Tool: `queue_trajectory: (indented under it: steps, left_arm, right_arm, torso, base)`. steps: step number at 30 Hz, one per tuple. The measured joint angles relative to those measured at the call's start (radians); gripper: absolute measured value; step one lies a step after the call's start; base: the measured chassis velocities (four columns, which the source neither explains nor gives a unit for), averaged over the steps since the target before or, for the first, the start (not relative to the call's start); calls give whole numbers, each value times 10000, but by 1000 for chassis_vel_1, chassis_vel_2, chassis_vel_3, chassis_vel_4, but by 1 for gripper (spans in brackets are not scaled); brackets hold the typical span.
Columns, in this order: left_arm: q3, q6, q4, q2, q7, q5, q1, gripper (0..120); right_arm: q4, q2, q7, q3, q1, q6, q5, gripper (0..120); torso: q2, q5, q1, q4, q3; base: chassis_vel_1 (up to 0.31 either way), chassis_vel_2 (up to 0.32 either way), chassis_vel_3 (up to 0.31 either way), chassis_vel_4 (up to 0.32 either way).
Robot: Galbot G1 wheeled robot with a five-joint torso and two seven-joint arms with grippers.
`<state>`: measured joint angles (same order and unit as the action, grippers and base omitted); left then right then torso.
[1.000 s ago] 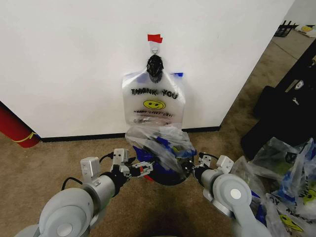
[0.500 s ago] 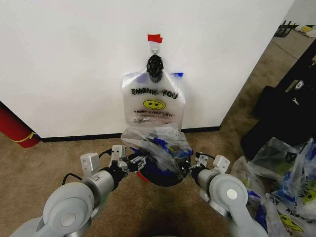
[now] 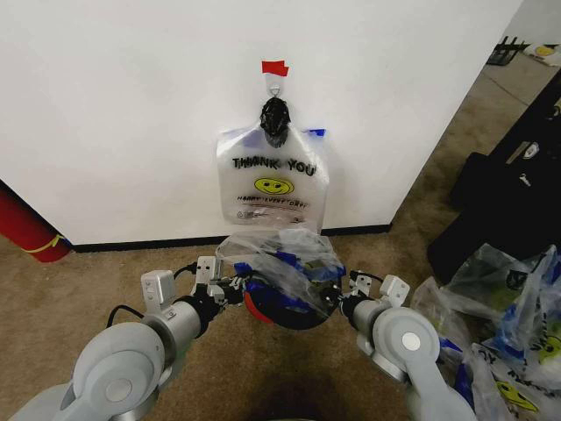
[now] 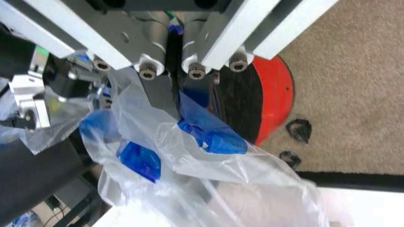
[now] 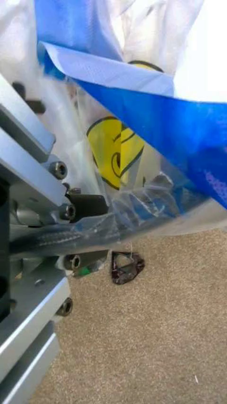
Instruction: Pick up the garbage bag from the wall and place it over the trash bin.
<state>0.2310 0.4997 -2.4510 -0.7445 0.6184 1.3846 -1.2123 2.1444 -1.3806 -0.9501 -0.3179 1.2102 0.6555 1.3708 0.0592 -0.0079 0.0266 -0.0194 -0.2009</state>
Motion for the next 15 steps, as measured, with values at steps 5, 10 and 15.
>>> queue_trajectory:
  steps: [5, 10, 15]
  left_arm:
    - [63, 91, -12, -62, -16, -83, -441, 0]
    - [260, 349, -268, -81, 2, -126, -1240, 0]
    - [231, 599, -456, -126, 84, -207, -1630, 0]
  right_arm:
    - [-22, -36, -12, -301, -76, -54, 354, 0]
    - [-38, 12, -25, -739, -197, -187, 760, 0]
    - [-44, 18, -33, -875, -267, -239, 962, 0]
  torso:
    - [0, -1, 0, 2, 0]
    - [0, 1, 0, 2, 0]
    - [0, 0, 0, 2, 0]
  base:
    - [0, 0, 0, 0]
    - [0, 0, 0, 0]
    - [0, 0, 0, 0]
